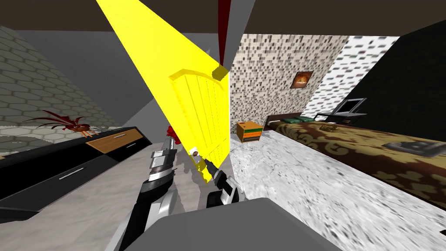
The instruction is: Push the door open
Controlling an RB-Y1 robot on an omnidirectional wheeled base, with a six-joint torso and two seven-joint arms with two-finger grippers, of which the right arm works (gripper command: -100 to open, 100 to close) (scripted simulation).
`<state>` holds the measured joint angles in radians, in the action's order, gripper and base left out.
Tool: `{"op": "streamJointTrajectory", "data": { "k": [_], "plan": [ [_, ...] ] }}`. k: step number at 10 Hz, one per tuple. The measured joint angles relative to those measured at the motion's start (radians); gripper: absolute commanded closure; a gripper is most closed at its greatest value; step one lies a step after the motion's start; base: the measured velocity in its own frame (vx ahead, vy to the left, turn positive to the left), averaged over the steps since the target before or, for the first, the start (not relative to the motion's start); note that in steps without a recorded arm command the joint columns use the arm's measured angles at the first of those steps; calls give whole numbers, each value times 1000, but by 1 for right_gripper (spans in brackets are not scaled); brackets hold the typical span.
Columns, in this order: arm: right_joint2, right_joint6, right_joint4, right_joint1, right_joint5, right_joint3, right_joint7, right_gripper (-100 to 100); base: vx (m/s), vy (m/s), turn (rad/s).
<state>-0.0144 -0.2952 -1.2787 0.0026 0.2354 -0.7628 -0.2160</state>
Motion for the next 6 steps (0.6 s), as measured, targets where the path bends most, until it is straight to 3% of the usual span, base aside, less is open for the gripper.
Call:
{"op": "streamJointTrajectory", "data": {
  "k": [3,6],
  "plan": [
    [-23,-1,10,-3,2,1,9,-100,174,159,-14],
    [-13,3,14,-7,4,1,17,-100,167,187,-4]
  ]
}}
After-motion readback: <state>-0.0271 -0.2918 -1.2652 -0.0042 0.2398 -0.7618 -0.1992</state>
